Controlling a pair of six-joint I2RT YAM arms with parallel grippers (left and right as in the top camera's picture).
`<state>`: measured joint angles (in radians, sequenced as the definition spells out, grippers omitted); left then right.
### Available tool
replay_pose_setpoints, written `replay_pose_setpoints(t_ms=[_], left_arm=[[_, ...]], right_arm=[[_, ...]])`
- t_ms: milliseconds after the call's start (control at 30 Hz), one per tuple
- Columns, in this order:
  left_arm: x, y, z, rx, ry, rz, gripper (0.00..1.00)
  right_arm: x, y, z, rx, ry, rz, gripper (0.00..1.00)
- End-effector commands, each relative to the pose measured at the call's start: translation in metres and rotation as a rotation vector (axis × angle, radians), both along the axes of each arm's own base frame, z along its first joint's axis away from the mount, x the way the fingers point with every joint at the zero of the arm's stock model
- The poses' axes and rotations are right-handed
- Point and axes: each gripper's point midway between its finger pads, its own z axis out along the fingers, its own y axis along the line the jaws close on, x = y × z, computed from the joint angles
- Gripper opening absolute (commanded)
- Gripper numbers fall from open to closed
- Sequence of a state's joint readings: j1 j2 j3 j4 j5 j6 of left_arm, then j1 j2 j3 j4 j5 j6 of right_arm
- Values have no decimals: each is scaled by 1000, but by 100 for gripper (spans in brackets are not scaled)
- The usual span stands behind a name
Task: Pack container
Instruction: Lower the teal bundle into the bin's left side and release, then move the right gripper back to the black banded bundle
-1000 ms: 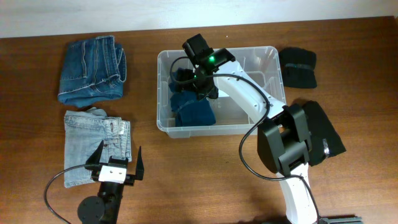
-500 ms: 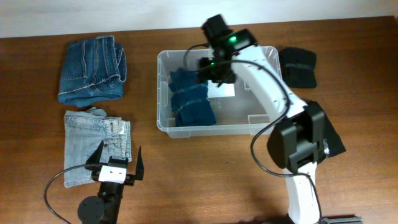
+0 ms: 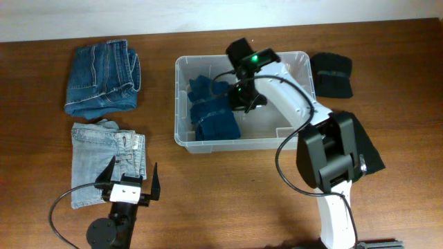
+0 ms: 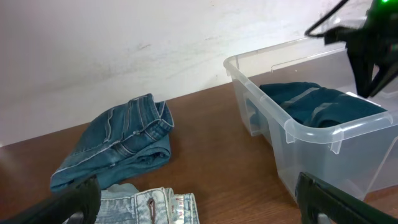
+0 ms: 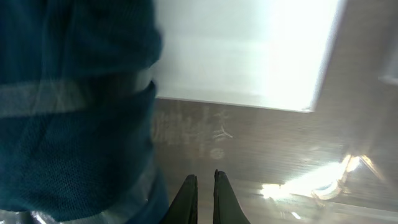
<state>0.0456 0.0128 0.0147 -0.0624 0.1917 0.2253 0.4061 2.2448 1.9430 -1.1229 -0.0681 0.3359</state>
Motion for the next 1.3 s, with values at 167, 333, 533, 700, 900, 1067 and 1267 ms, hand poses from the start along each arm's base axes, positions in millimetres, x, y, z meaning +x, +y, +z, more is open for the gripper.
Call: replay_pose_setpoints(t_ms=[167,333,533,700,900,1067,1267], left_arm=[[0,-2,-1,15,-4,-11,99],[0,-2,-1,15,-4,-11,99],[0,-2,-1,15,-4,-11,99],[0,-2,-1,15,-4,-11,99],[0,-2,-1,15,-4,-11,99],[0,-2,-1,15,-4,-11,99],[0,-2,-1,15,-4,-11,99]], right_arm=[[-22,35,-8,20,12,89,4],[-20,34,-8,22,7,85,4],[-11,19,11,27,-8,49,6],[7,-11,71,-41,-108,19,34],[18,-91,175,-202,-288,-116,66],[0,-173,237,-236,-346,-290,89],[-16,-258,244,-149,-305,-470,97]])
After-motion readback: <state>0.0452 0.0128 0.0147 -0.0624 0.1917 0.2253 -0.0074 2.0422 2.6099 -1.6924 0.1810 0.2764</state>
